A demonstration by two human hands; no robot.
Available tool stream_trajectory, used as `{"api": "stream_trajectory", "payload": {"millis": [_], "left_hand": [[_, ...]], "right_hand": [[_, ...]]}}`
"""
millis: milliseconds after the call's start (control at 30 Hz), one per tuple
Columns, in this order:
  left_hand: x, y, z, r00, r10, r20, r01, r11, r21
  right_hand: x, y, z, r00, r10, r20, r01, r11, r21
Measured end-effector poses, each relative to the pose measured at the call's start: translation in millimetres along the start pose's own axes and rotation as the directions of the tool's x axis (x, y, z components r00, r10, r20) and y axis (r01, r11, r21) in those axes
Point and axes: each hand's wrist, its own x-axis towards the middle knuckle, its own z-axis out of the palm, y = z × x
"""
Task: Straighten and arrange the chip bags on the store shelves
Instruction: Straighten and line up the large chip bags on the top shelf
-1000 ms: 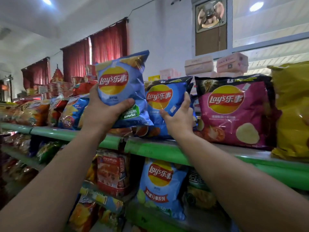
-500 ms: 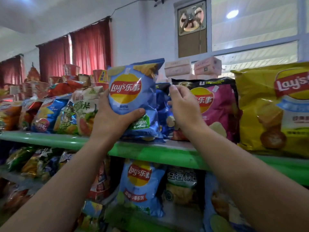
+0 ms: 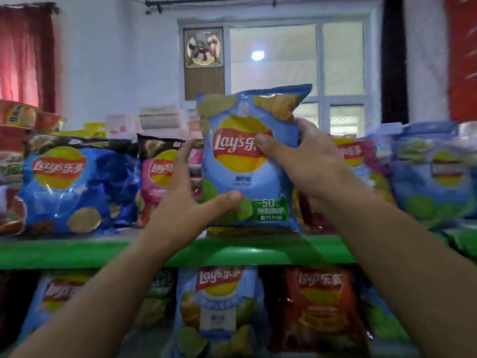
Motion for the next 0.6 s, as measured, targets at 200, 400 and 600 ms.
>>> {"api": "stream_trajectory", "payload": {"millis": [200,400,600], "left_hand": [[20,-10,73,0.966,-0.001,-0.257,-0.011,0.999,-0.044],[33,-50,97,0.895,0.043,-0.444,0.113,0.941,0.318],[40,-73,96,0.879,-0.197,-0.434,0.337,0.901,0.273]], "right_hand": [[-11,34,-136,0.981,0.148,-0.124,-0.138,0.986,0.090],[-15,64,-289,0.886,0.235,-0.400,-0.191,0.971,0.146],[-12,92,-388,0.849,0.311,-0.427,-0.256,0.949,0.182]]}}
